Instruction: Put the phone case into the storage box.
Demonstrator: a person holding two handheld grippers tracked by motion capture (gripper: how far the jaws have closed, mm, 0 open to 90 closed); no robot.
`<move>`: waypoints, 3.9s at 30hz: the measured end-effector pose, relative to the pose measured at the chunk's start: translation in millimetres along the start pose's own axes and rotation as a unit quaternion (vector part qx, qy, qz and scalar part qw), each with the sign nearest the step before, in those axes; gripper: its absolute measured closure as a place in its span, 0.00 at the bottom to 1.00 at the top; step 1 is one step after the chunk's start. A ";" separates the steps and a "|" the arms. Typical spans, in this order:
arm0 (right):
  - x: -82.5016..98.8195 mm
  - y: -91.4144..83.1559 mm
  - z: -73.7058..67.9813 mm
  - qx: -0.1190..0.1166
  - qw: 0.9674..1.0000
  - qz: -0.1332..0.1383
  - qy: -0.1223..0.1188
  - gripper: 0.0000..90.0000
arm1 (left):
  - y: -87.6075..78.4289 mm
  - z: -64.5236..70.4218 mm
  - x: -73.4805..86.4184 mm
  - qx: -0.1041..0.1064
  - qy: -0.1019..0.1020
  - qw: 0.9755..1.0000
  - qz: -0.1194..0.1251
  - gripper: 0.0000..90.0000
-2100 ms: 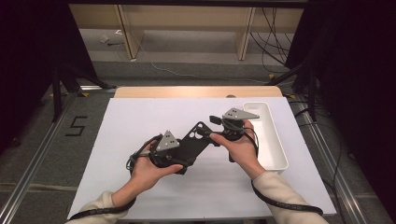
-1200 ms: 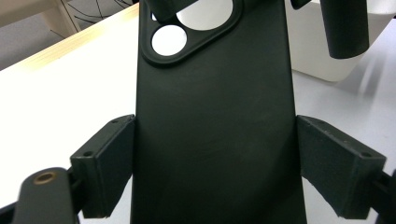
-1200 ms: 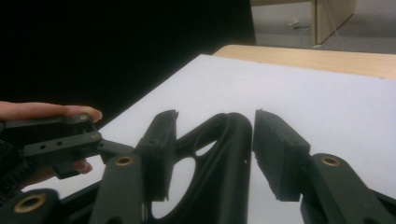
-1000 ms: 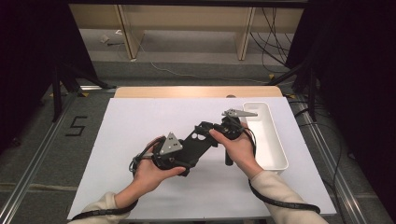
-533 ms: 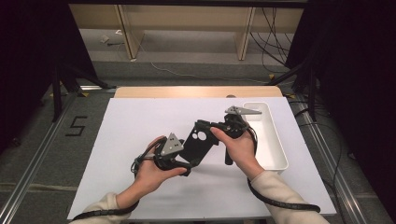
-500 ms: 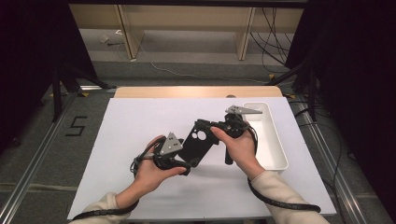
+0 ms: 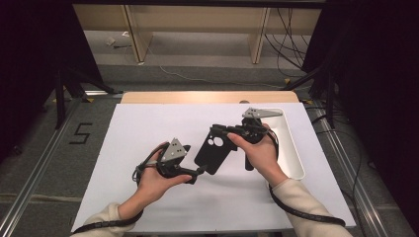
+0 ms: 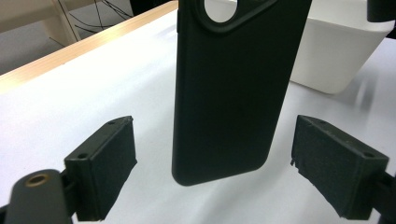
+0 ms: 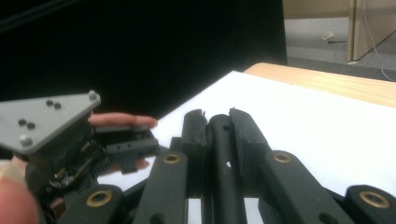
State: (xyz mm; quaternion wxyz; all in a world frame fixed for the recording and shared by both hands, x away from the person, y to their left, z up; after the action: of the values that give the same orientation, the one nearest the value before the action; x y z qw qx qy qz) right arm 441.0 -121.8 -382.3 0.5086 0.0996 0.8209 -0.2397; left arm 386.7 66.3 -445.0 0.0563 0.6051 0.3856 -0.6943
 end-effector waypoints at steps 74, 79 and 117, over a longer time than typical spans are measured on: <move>-0.7 -8.5 -20.0 -0.099 0.976 -0.129 -0.145 0.86 | 1.4 13.4 10.2 0.062 0.014 0.998 -0.012 0.22; -0.1 -7.8 -21.9 -0.104 0.975 -0.132 -0.146 0.86 | 2.9 13.4 10.9 0.070 0.014 0.997 -0.013 0.24; 3.0 -1.4 -32.0 -0.131 0.971 -0.134 -0.150 0.86 | 19.2 22.4 12.9 0.133 0.032 0.991 -0.012 0.60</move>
State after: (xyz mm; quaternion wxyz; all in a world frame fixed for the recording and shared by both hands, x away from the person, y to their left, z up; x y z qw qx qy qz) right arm 413.9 -107.4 -372.8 0.5977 -0.1162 0.7654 -0.2086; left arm 376.0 44.4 -466.1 -0.0449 0.6244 0.2987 -0.7204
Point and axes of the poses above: each handheld gripper's, and its own axes: y roughly forward along the jaws, x roughly out of its underside, z roughly to its right, the point moved 4 cm from there along y, roughly forward along the jaws, and after that the axes turned 3 degrees about y, right-handed, at the moved point
